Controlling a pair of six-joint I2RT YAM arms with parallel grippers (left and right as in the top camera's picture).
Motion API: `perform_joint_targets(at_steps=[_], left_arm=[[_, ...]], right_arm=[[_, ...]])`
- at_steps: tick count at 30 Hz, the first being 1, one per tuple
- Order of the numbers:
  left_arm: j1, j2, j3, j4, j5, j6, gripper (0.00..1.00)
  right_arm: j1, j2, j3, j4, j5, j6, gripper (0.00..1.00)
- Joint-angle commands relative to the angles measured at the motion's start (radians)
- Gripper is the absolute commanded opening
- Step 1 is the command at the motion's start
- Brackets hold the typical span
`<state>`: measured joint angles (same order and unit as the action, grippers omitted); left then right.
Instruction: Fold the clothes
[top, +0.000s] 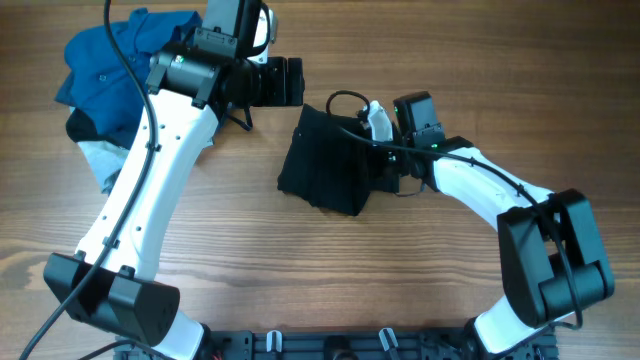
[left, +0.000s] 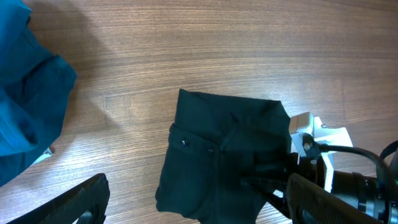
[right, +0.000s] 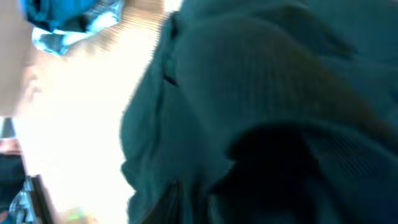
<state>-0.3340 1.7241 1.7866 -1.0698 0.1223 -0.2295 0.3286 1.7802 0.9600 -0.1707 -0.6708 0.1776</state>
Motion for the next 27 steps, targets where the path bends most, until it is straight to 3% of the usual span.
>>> perform_joint_targets(at_steps=[1,5,9,16,20,23,27], left_arm=[[0.003,0.01,0.001,0.003,-0.012,0.016,0.91],[0.003,0.01,0.001,0.003,-0.012,0.016,0.91],[0.003,0.01,0.001,0.003,-0.012,0.016,0.91],[0.003,0.01,0.001,0.003,-0.013,0.016,0.93],[0.003,0.01,0.001,0.003,-0.027,0.016,0.93],[0.003,0.01,0.001,-0.001,-0.027,0.016,0.94],[0.003,0.01,0.001,-0.008,-0.027,0.016,0.97]], right_arm=[[0.001,0.016,0.006,0.025,-0.108,-0.016,0.04],[-0.003,0.016,0.006,0.022,0.002,0.055,0.04],[-0.032,-0.006,0.007,0.066,-0.118,0.031,0.05],[-0.159,-0.113,0.007,0.035,-0.124,0.03,0.04],[-0.255,-0.127,0.007,-0.038,-0.135,-0.024,0.04],[-0.28,-0.127,0.007,-0.132,-0.317,-0.133,0.05],[-0.168,-0.127,-0.003,-0.276,-0.277,-0.21,0.49]])
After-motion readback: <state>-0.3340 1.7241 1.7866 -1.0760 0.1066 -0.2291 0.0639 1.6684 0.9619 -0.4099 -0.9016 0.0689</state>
